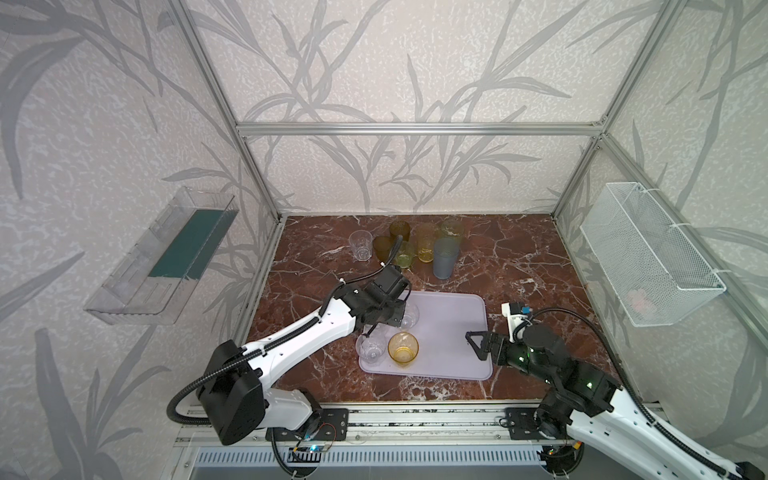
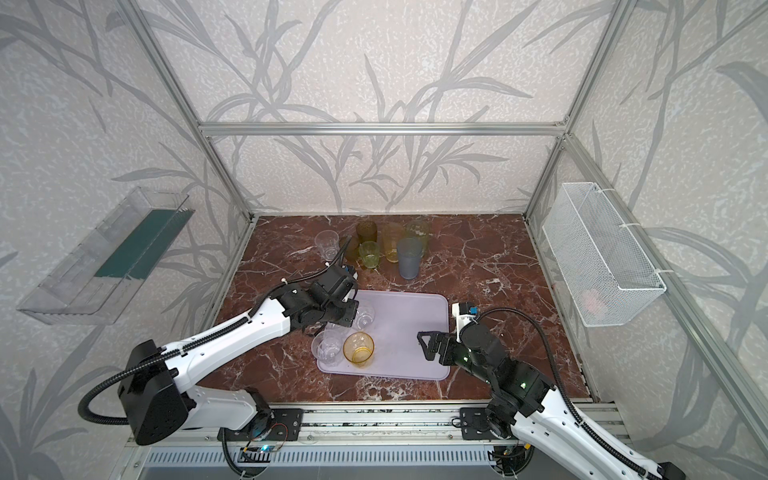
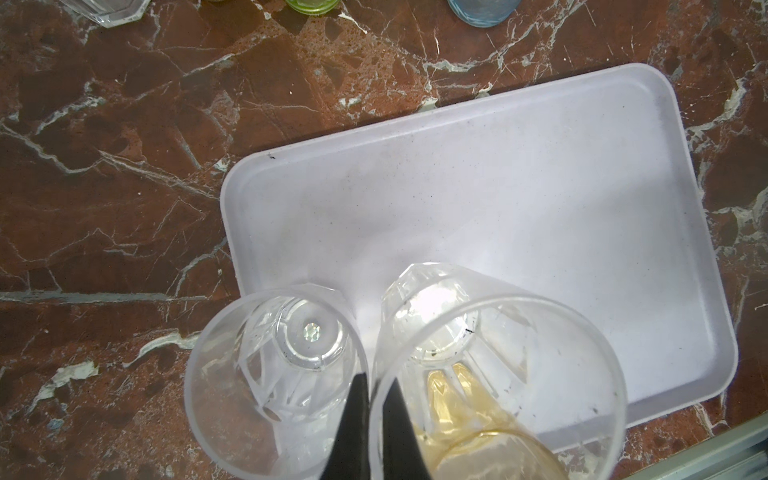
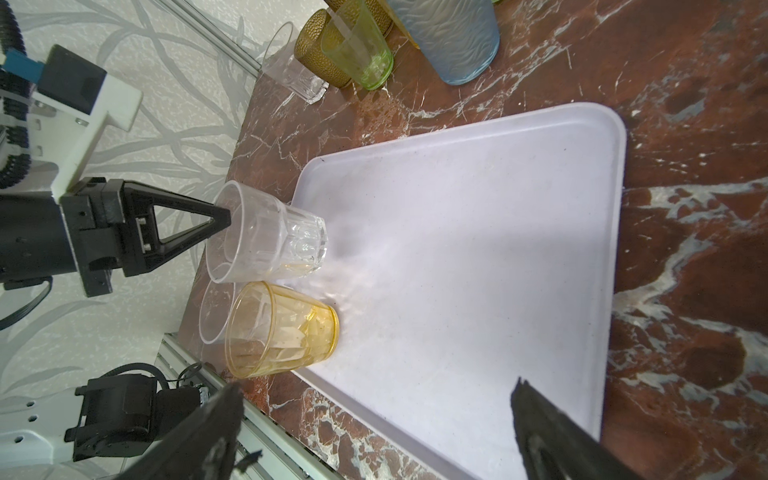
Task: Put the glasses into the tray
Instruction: 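Lower the clear glass onto the tray and open the left gripper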
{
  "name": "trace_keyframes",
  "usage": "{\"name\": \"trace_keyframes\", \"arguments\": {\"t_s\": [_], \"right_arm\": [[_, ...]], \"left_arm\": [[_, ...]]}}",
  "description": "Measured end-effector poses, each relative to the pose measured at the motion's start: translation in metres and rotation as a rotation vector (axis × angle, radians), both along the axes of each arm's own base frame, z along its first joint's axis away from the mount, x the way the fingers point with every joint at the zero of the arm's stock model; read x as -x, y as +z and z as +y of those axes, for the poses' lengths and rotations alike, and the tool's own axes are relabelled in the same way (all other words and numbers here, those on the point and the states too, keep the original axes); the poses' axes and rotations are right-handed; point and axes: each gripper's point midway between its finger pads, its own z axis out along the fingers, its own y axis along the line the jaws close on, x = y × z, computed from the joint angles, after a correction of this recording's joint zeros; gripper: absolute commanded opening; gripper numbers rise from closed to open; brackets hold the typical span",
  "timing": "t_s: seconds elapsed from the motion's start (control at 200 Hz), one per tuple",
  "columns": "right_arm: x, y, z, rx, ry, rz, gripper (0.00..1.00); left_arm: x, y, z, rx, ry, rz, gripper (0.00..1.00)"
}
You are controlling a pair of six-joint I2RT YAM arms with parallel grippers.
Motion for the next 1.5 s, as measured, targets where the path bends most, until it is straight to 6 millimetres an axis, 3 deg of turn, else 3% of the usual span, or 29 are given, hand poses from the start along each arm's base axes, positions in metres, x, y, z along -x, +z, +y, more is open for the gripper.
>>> {"name": "trace_keyframes", "arguments": {"t_s": [0.475, 0.775, 0.95, 1.165, 1.215, 1.25, 1.265, 1.5], "right_arm": [[0.0, -0.001, 0.0, -0.004, -0.002, 0.008, 0.99], [0.003, -0.003, -0.004, -0.009, -0.017, 0.029, 0.99], [0.003, -0.003, -0.007, -0.02, -0.033, 0.041, 0.99], [0.005, -0.004, -0.008, -0.046, -0.05, 0.054, 0.99], [0.005, -0.006, -0.009, -0.048, -0.053, 0.06, 0.99], [0.006, -0.007, -0.009, -0.048, -0.055, 0.064, 0.99], [0.006, -0.007, -0.009, -0.048, -0.056, 0.066, 0.99], [0.007, -0.009, -0.01, -0.057, -0.069, 0.089, 0.99]], "left_arm": [[-0.002, -0.027, -0.004, -0.054, 0.0, 0.055, 0.0], [-0.004, -0.032, -0.005, -0.071, -0.002, 0.06, 0.0], [-0.007, -0.028, -0.007, -0.068, 0.002, 0.05, 0.24], [-0.018, -0.005, -0.019, -0.023, -0.007, 0.013, 0.38], [-0.02, 0.001, -0.023, -0.007, -0.01, 0.006, 0.51], [-0.021, 0.004, -0.026, 0.005, -0.012, 0.003, 0.93], [-0.021, 0.005, -0.026, 0.003, -0.023, -0.003, 0.98], [-0.026, 0.028, -0.025, 0.041, -0.007, -0.07, 0.99]]}}
